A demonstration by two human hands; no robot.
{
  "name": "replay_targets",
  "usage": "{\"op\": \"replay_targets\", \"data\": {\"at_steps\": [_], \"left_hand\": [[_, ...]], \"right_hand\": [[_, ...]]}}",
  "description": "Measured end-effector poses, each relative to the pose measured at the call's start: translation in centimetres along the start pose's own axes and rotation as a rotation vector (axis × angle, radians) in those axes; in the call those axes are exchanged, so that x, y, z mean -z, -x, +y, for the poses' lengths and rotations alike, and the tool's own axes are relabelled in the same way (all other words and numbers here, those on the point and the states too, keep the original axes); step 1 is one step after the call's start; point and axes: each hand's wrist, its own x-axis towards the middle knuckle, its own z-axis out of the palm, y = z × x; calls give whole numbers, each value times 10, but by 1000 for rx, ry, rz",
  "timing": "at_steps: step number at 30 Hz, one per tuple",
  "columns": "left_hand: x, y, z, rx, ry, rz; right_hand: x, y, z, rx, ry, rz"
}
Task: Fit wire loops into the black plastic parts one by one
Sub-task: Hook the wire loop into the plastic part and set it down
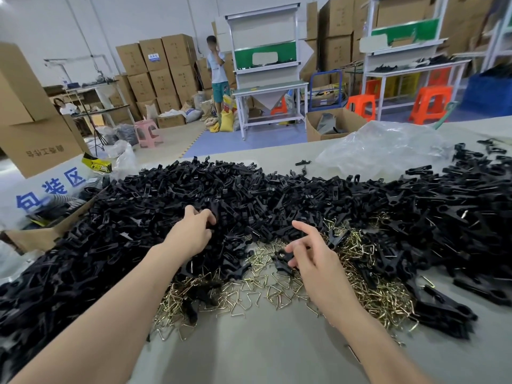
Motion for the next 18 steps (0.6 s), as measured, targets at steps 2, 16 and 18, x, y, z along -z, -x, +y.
{"op": "replay_targets", "data": {"at_steps": [2, 16, 18], "left_hand": [[-3, 2, -2, -31, 56, 54], [31, 49, 17, 11, 667, 609], [18, 70, 39, -63, 781, 629]], "right_hand": [[0, 0, 0, -3, 2, -1], [0, 4, -7, 52, 78, -17], [0, 5, -12, 102, 117, -12]]}}
